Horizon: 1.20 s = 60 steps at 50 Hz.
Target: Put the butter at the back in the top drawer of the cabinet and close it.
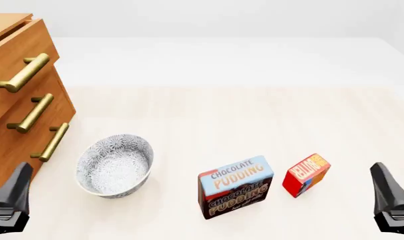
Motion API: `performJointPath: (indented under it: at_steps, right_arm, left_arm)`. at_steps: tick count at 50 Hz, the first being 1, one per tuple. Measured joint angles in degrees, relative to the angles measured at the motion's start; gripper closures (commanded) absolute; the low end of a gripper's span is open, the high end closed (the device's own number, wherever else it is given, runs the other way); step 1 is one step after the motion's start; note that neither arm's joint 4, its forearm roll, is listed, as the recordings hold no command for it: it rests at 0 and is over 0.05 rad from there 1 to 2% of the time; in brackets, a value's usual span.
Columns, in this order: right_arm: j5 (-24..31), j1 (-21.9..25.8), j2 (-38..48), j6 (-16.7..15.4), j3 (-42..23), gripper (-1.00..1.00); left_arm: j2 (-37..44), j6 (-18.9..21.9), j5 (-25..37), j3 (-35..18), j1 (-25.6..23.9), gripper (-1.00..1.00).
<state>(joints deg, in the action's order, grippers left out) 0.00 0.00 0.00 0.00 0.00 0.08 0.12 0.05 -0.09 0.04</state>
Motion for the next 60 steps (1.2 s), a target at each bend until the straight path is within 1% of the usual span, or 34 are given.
performJointPath:
  at_steps: [14, 25, 38, 45, 51, 57, 60]
  right_arm:
    - [0.00, 0.00, 0.00, 0.00, 0.00, -1.00]
    - [0.00, 0.00, 0.00, 0.00, 0.00, -1.00]
    - [0.00, 0.00, 0.00, 0.00, 0.00, -1.00]
    - [0.00, 0.00, 0.00, 0.00, 0.00, -1.00]
    - [0.00, 0.00, 0.00, 0.00, 0.00, -1.00]
    - [0.00, 0.00, 0.00, 0.00, 0.00, -1.00]
    - [0.00, 0.00, 0.00, 0.00, 0.00, -1.00]
  left_arm:
    - [0.14, 0.92, 0.17, -0.13, 0.15, -1.00]
    - [0.12, 3.32, 0.16, -0.20, 0.15, -1.00]
    - [0.70, 8.75, 0.05, -0.14, -0.71, -1.00]
    - [1.92, 11.62, -1.37, -0.89, -3.02, -1.00]
    - [7.00, 15.39, -4.46, -2.18, -6.27, -1.00]
    - [13.39, 19.35, -8.47, -3.97, -8.25, -1.00]
    - [14.75, 20.83, -9.18, -4.81, -8.93, -1.00]
